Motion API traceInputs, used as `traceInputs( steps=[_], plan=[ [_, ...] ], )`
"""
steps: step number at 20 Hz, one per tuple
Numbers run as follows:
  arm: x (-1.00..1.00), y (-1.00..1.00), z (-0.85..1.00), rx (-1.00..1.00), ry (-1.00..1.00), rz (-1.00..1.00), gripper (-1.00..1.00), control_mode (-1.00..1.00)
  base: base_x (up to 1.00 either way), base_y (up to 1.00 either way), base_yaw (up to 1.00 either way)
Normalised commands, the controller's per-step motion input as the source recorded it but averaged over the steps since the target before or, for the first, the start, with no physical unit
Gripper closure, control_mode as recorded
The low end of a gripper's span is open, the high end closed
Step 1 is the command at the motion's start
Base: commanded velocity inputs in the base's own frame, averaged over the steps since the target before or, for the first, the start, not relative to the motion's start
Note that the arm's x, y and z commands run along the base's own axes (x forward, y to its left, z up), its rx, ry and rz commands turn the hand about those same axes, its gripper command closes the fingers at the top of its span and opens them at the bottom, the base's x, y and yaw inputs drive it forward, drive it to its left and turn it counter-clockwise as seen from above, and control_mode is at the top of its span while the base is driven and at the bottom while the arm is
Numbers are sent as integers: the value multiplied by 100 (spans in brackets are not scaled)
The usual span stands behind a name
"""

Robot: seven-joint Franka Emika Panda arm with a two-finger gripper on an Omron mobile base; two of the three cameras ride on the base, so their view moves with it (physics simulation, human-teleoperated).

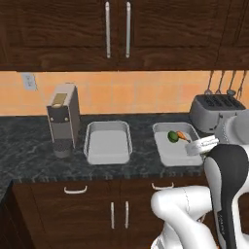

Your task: Place one avocado and one chicken drumstick in each tupperware on the nearby counter, to pack two identical lunches.

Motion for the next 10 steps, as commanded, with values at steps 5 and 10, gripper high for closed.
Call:
traceInputs(
  steps=[5,10],
  plan=[
    [0,0,0,0,0,0,100,100,72,100,0],
    [0,0,0,0,0,0,100,100,55,91,-3]
  ],
)
